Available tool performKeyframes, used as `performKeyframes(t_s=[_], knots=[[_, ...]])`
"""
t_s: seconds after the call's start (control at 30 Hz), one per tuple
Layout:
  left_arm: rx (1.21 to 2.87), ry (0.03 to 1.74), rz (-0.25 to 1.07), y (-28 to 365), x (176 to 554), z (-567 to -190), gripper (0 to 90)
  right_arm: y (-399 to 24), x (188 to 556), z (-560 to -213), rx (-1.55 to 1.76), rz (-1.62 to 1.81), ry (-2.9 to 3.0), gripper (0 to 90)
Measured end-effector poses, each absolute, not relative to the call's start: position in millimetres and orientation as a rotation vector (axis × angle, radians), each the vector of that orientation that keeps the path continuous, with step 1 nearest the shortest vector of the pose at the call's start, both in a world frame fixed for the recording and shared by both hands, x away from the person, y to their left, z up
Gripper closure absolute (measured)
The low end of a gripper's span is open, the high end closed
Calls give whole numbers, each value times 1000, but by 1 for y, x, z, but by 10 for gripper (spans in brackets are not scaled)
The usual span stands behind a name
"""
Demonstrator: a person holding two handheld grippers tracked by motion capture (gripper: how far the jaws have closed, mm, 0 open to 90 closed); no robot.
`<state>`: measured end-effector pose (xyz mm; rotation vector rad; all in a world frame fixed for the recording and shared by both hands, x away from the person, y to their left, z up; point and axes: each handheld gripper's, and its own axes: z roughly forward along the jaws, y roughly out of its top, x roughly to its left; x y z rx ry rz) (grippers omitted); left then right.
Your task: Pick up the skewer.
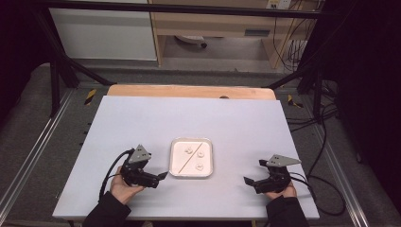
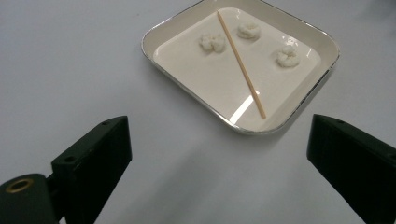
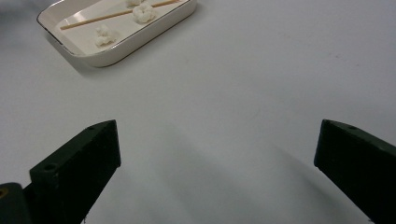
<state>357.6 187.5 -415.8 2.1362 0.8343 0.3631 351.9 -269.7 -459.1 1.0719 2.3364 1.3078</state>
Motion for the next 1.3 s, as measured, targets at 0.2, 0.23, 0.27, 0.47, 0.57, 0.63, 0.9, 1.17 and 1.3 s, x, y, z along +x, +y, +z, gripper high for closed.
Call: performKeyframes(t_s=[0.2,0.23,0.27,0.47,0.57,0.63,0.9,1.17,1.3], knots=[[2142,830,360,175,363,-413,67,-269,352,-459,1073,1309,2337,10],[2145,827,359,172,364,-412,68,-269,352,-459,1072,1310,2337,10],[2146,826,360,171,365,-412,68,-269,352,-459,1072,1310,2337,11],[2154,821,352,158,370,-410,77,-269,352,-459,1073,1307,2342,10],[2174,820,349,148,374,-411,83,-269,352,-459,1069,1305,2343,10],[2179,818,347,145,375,-411,95,-269,352,-459,1068,1305,2343,10],[2202,847,330,125,385,-417,199,-269,352,-459,1069,1303,2349,11],[2222,924,279,111,393,-428,386,-269,352,-459,1069,1305,2348,11],[2257,924,303,105,392,-432,496,-269,352,-459,1071,1305,2349,11]])
